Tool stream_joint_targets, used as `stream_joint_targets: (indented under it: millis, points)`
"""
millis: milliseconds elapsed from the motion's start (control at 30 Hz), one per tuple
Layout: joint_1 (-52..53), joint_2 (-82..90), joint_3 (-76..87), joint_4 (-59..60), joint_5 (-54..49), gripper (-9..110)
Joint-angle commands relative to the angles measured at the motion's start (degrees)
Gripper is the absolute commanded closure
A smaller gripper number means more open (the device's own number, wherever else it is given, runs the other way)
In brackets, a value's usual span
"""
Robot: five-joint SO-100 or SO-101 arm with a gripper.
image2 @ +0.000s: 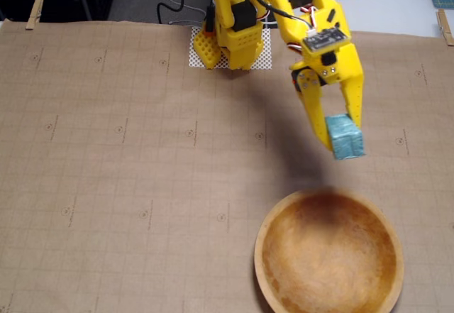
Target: Grasp a blue block and put it in the bowl.
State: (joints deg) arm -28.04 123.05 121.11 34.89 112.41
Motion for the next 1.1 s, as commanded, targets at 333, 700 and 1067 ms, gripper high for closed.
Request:
stream_joint_targets:
  millis: [333,700,1067]
  points:
    - [4.83,-10.99,-16.87,-0.97,-7.29,104]
    - [6.5,-24.17,-26.19,-1.05,-8.0,104]
    - [5.98,-37.71,-35.6,-1.05,-7.65,104]
